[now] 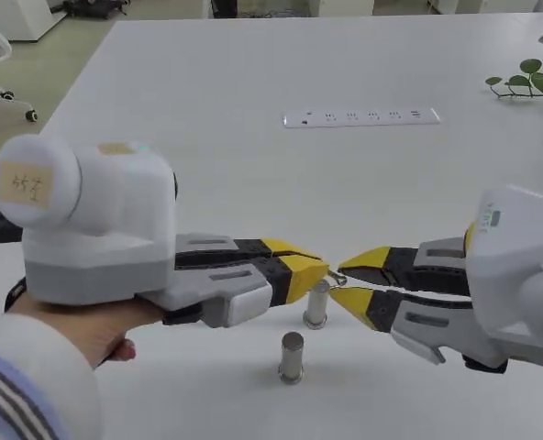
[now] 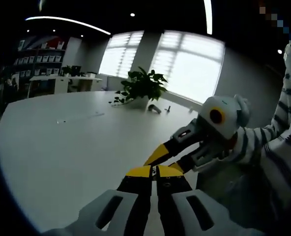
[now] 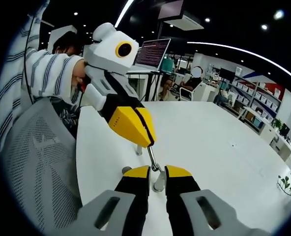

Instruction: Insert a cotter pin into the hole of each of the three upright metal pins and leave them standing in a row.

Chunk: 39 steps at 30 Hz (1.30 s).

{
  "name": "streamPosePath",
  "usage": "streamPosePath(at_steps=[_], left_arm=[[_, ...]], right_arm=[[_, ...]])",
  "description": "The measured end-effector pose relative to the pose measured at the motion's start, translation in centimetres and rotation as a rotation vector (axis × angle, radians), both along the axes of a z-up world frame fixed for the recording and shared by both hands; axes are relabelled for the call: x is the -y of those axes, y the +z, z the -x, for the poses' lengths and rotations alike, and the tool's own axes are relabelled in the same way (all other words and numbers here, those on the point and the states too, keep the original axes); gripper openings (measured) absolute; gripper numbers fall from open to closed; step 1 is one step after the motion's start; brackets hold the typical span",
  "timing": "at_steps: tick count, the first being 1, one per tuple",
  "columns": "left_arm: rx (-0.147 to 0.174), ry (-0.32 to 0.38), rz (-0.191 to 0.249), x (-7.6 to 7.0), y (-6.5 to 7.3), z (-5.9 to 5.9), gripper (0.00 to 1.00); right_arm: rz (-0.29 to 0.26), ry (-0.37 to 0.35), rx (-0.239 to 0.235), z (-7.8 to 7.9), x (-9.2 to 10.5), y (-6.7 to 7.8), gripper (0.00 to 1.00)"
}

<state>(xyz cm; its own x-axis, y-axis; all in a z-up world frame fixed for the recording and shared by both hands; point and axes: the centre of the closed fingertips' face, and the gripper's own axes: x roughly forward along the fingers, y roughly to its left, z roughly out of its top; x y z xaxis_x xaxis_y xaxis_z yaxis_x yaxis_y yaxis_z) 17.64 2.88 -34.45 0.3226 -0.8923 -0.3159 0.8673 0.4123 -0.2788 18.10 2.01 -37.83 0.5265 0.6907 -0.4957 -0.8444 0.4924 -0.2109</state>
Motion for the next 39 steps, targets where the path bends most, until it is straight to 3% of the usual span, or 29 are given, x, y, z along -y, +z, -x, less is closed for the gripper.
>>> streamPosePath(at_steps=[7,18,20,21,22,39], left_arm=[[0.013,-0.027,-0.008,0.1,0.1,0.3,0.00],[0.068,-0.078,-0.056,0.0,-0.1,0.9,0.00],[0.092,-0.091,-0.076,0.0,-0.1,1.2,0.00],[0.129,-0.116,-0.098,0.0,-0.1,1.4,0.00],[0.136,-0.126,-0.104,0.0,-0.1,1.5,0.00],[0.193,-0.234,-0.195,0.0,-1.3,3.1,0.00]], right_arm=[[-0.021,0.008,-0.017,0.3,-0.2,0.1,0.00],[-0.022,0.042,-0.044,1.1,-0.4,-0.2,0.00],[-0.025,0.051,-0.049,1.3,-0.5,-0.2,0.00],[-0.028,0.057,-0.058,1.4,-0.5,-0.3,0.00],[-0.027,0.063,-0.062,1.5,-0.5,-0.3,0.00],[0.022,0.152,-0.095,3.2,-0.2,-0.8,0.00]])
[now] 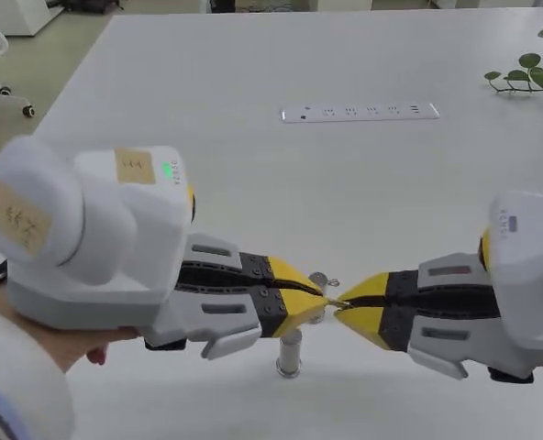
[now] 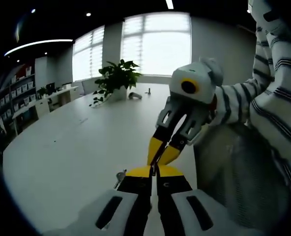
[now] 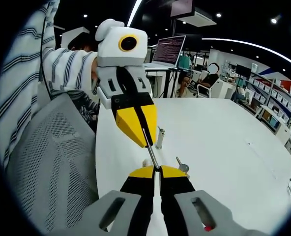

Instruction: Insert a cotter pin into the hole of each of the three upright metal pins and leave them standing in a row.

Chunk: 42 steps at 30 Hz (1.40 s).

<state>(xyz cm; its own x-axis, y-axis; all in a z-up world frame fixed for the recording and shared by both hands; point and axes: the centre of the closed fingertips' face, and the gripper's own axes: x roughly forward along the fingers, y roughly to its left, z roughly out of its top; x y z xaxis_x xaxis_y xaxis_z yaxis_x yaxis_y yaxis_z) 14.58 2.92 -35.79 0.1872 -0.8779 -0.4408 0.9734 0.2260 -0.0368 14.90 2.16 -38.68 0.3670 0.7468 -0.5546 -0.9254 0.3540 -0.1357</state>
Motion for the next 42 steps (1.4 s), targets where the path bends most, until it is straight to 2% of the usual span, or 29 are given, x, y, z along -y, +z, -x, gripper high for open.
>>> streamPosePath(at_steps=[4,8,11,15,18,20,22,24,28,35,42], left_arm=[[0.013,-0.027,-0.041,-0.1,-0.8,0.4,0.00],[0.008,-0.046,-0.050,-0.2,-1.0,0.7,0.00],[0.007,-0.062,-0.075,-0.3,-1.5,1.0,0.00],[0.009,-0.072,-0.076,-0.2,-1.4,1.3,0.00],[-0.001,-0.076,-0.095,-0.3,-1.9,1.4,0.00],[-0.052,-0.057,-0.095,-0.3,-2.3,1.5,0.00],[-0.033,-0.070,-0.105,-0.2,-2.7,1.5,0.00],[-0.008,-0.078,-0.129,-0.4,-3.2,1.4,0.00],[-0.023,-0.044,-0.145,-1.1,-3.9,0.9,0.02],[-0.002,-0.003,-0.204,-2.3,-5.1,-0.2,0.14],[0.000,-0.002,-0.244,-2.1,-6.2,-1.0,0.16]], right_arm=[[0.026,0.034,-0.006,0.4,0.2,-0.1,0.00],[0.040,0.060,-0.025,0.9,0.2,-0.1,0.00],[0.045,0.075,-0.034,1.1,0.2,0.1,0.00],[0.061,0.089,-0.037,1.3,0.3,0.0,0.00],[0.064,0.096,-0.046,1.4,0.3,-0.2,0.00],[0.083,0.100,-0.049,1.6,0.3,-0.6,0.00],[0.095,0.094,-0.060,1.6,0.3,-1.1,0.00],[0.113,0.083,-0.069,1.6,0.5,-1.7,0.00],[0.139,0.048,-0.086,1.3,1.2,-2.6,0.00],[0.190,-0.004,-0.117,0.6,2.5,-4.4,0.00],[0.220,-0.014,-0.138,0.3,2.8,-5.6,0.00]])
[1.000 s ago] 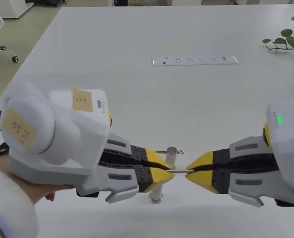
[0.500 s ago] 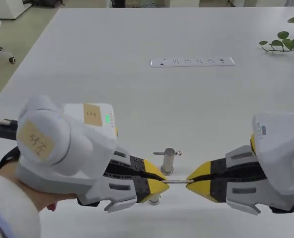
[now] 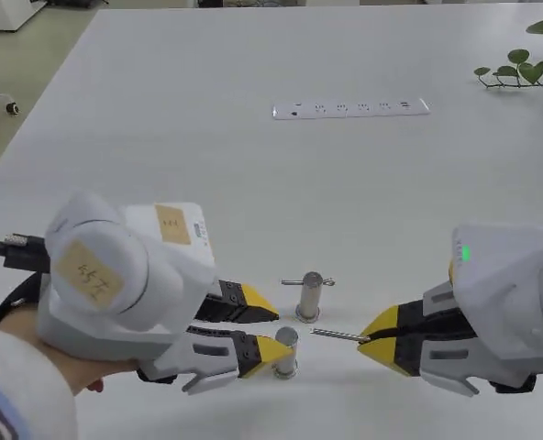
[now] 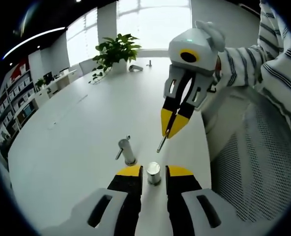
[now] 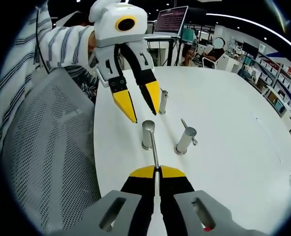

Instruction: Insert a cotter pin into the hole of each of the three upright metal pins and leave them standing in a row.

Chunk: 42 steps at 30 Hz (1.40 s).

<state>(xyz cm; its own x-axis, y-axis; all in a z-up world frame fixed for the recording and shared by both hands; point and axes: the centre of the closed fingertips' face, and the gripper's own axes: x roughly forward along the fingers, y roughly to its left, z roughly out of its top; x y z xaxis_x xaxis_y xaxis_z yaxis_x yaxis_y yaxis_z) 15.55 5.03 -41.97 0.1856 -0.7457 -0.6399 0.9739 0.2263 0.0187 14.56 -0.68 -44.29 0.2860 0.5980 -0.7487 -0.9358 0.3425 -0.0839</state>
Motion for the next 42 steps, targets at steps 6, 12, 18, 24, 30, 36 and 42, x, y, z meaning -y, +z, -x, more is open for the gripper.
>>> streamPosePath(at_steps=[6,12,18,24,30,36,42], left_arm=[[-0.002,-0.003,-0.024,0.5,-0.8,-0.2,0.15],[-0.024,-0.011,-0.040,0.6,-1.5,0.1,0.15],[-0.014,-0.010,-0.047,0.6,-1.6,-0.1,0.12],[-0.010,-0.016,-0.053,0.5,-1.6,-0.2,0.10],[-0.017,-0.019,-0.052,0.5,-1.6,-0.2,0.10],[-0.028,-0.010,-0.048,0.5,-1.6,-0.3,0.10],[-0.043,0.002,-0.041,0.6,-1.6,-0.2,0.10]], right_arm=[[0.019,0.027,-0.005,0.0,-0.1,-0.4,0.00],[0.016,0.043,-0.009,-0.2,-0.5,-0.5,0.00],[0.026,0.055,-0.009,-0.3,-0.7,-0.7,0.00],[0.039,0.071,-0.009,-0.4,-0.9,-0.9,0.00],[0.052,0.090,-0.014,-0.5,-1.1,-1.0,0.00],[0.058,0.105,-0.008,-0.7,-1.5,-0.9,0.00],[0.044,0.111,0.000,-0.9,-2.1,-0.5,0.00]])
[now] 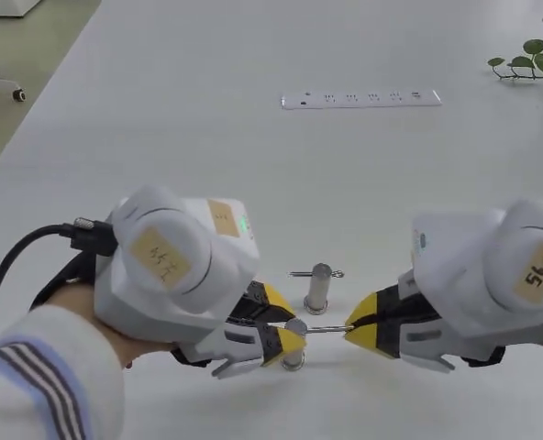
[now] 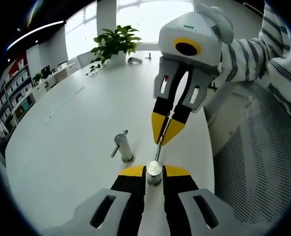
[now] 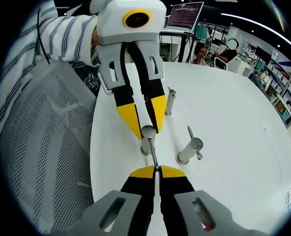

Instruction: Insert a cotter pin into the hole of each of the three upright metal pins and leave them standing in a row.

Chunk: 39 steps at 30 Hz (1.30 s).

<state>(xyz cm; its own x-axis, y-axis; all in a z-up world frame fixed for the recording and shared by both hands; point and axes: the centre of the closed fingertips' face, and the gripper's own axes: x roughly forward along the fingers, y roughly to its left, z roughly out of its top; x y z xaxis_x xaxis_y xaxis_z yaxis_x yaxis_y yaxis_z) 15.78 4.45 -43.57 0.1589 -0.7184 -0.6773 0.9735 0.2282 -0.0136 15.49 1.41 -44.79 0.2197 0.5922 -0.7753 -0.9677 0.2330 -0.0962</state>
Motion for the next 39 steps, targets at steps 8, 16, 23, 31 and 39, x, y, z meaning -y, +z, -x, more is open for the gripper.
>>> streamPosePath(at_steps=[8,16,23,31,39], left_arm=[[-0.021,0.020,0.007,0.2,0.0,0.0,0.10],[-0.029,0.022,0.012,0.3,0.0,0.1,0.10],[-0.036,0.023,0.021,0.5,0.0,0.3,0.10],[-0.039,0.023,0.017,0.5,-0.1,0.3,0.10],[-0.071,0.055,0.020,0.5,-0.2,0.2,0.10]], right_arm=[[-0.022,0.016,-0.012,0.3,-1.0,-0.1,0.00],[-0.059,0.041,-0.023,0.4,-2.0,-0.2,0.00],[-0.071,0.085,-0.021,0.5,-2.7,-0.2,0.00],[-0.046,0.136,-0.001,0.4,-2.8,-0.5,0.00],[-0.045,0.119,-0.003,0.2,-2.9,-0.6,0.00]])
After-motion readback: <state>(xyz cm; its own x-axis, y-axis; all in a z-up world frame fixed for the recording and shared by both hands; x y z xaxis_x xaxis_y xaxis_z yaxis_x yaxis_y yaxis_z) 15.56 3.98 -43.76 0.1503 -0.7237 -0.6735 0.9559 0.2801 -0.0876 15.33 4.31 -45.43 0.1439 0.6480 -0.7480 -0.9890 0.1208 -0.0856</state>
